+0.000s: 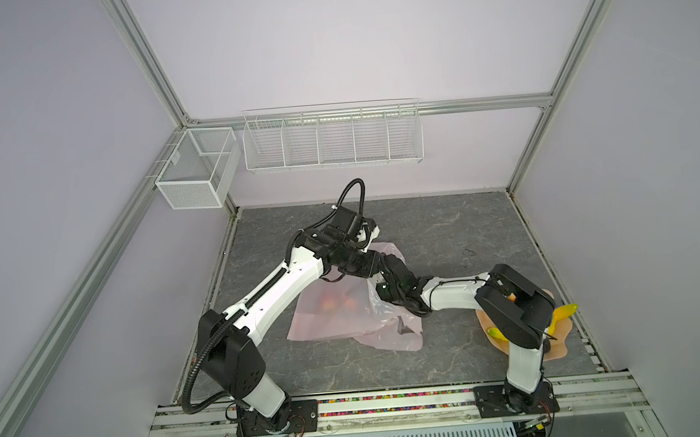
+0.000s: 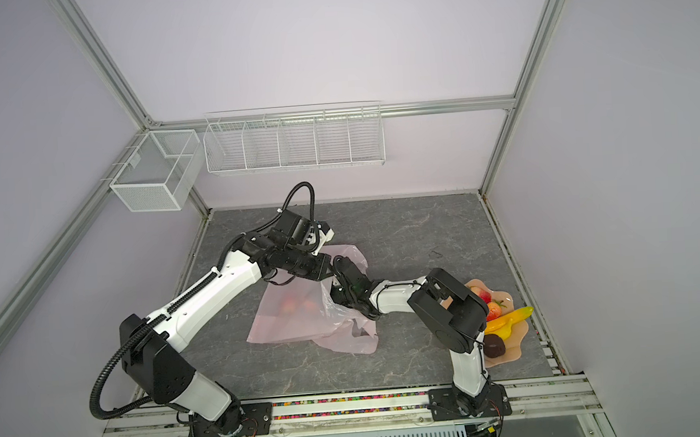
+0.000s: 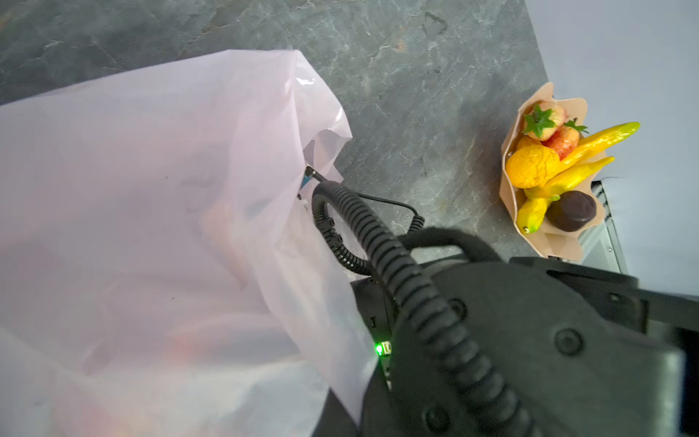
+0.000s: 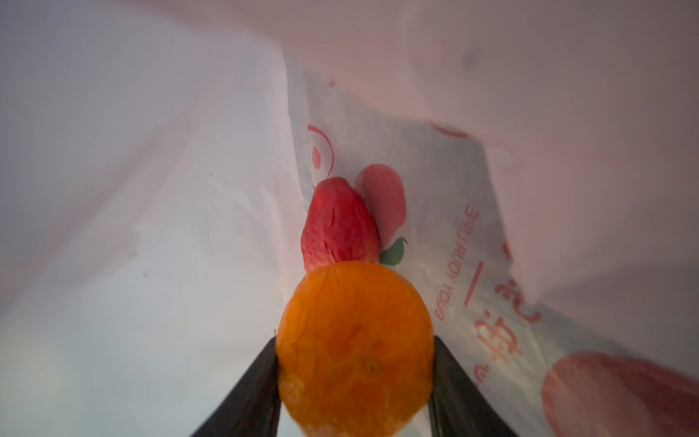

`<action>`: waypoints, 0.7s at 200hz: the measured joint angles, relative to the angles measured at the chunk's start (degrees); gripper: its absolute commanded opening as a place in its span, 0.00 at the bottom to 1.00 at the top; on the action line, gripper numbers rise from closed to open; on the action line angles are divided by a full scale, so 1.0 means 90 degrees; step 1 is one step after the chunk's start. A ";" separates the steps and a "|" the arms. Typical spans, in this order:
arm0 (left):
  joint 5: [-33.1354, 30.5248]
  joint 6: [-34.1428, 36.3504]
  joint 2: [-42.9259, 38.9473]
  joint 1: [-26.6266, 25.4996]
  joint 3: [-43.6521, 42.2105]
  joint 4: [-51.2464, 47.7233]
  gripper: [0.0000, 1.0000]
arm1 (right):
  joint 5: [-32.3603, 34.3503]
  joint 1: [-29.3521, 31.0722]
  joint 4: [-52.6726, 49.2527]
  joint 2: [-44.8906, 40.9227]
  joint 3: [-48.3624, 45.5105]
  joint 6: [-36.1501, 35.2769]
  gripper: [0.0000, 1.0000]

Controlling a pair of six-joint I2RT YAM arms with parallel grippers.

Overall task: Place the fruits into the plastic bag
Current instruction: 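Lower the orange into the bag beside the strawberry and open the right gripper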

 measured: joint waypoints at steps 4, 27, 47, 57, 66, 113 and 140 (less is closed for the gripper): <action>-0.0022 0.0000 0.0000 0.0017 0.0000 -0.0010 0.00 | 0.0002 0.0002 -0.0044 0.0032 0.0049 0.0002 0.39; -0.0100 -0.0002 0.0000 0.0061 0.0000 -0.0015 0.00 | -0.0002 0.0012 -0.0202 0.0097 0.0202 0.0000 0.54; -0.0148 -0.0002 -0.0002 0.0061 0.0000 -0.0012 0.00 | -0.0015 0.0022 -0.0287 0.0097 0.0233 -0.0007 0.72; -0.0168 -0.0005 -0.0002 0.0061 0.0000 -0.0017 0.00 | -0.0034 0.0022 -0.0352 0.0095 0.0238 -0.0049 0.79; -0.0175 -0.0002 -0.0002 0.0061 0.0000 -0.0015 0.00 | -0.0034 0.0022 -0.0413 0.0090 0.0238 -0.0102 0.83; -0.0138 0.0000 -0.0002 0.0015 0.0000 0.0017 0.00 | 0.0000 0.0007 -0.0974 -0.0301 0.0136 -0.0296 0.90; -0.0119 0.0000 -0.0002 -0.0010 0.0000 0.0019 0.00 | 0.0068 -0.0041 -0.1377 -0.0852 -0.0073 -0.0415 0.92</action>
